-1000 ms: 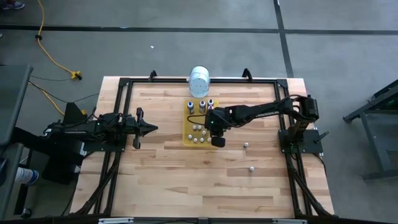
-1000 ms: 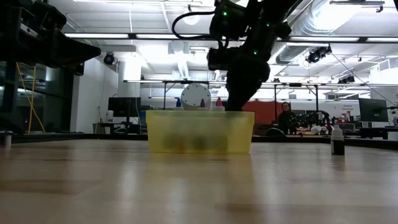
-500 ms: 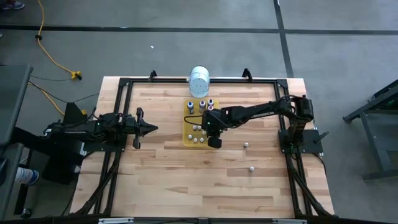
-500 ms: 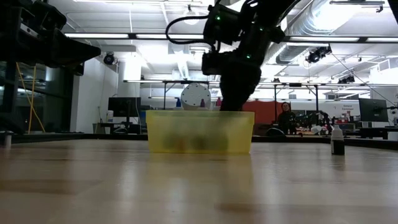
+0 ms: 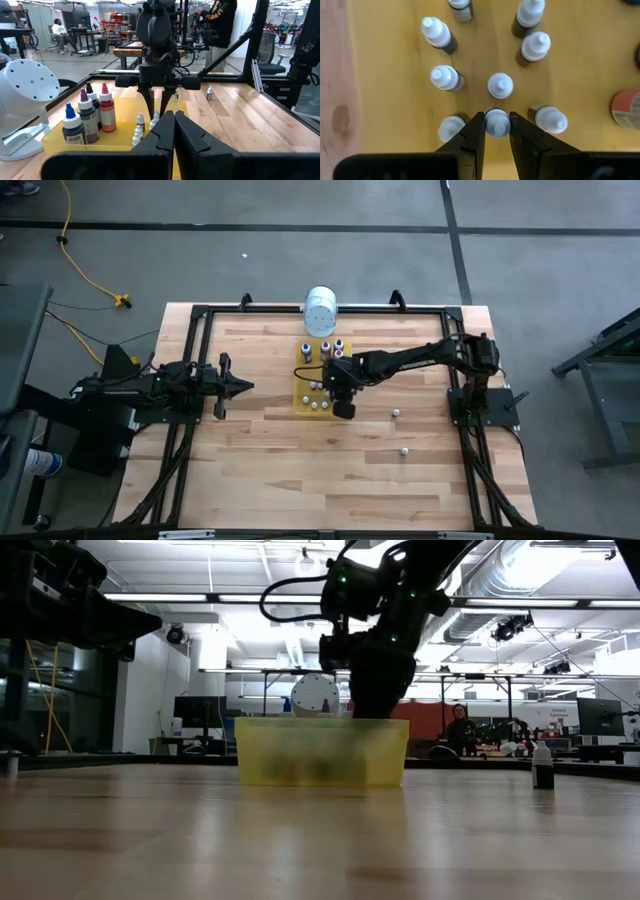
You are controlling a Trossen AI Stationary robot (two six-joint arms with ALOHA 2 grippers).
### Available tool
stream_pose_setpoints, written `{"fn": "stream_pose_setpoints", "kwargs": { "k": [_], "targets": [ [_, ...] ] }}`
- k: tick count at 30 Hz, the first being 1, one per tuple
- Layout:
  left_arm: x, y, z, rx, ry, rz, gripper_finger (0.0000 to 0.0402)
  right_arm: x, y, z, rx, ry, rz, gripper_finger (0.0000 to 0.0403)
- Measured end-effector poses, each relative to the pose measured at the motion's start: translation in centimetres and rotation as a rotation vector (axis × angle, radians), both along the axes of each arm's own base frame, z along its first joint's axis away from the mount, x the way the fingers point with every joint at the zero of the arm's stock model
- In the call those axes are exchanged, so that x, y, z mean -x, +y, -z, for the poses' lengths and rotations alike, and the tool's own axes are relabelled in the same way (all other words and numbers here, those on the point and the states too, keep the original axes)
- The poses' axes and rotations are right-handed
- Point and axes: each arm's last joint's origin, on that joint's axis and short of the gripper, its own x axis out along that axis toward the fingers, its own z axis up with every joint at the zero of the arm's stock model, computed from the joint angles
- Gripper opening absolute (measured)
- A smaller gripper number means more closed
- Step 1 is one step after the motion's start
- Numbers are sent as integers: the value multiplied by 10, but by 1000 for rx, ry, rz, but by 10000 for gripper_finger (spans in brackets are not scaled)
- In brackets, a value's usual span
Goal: Pick & Place food coloring
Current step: Put the small green food coloring bottle in the yellow transparent bin, then put the small brown coloring bottle in the yellow transparent bin
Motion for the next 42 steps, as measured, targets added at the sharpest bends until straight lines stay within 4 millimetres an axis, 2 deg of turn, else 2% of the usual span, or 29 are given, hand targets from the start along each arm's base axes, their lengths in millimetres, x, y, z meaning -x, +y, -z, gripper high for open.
{"fn": "stream_pose_setpoints", "kwargs": {
  "k": [14,25,33,42],
  "targets": [
    [0,0,0,0,0,0,0,4,-4,2,-4,36,12,69],
    [0,0,0,0,0,0,0,4,-4,2,-6,36,11,119],
    [0,0,0,0,0,0,0,4,-4,1,-7,35,11,123],
    [0,0,0,0,0,0,0,10,-5,-21,2,-20,16,123]
  ]
}}
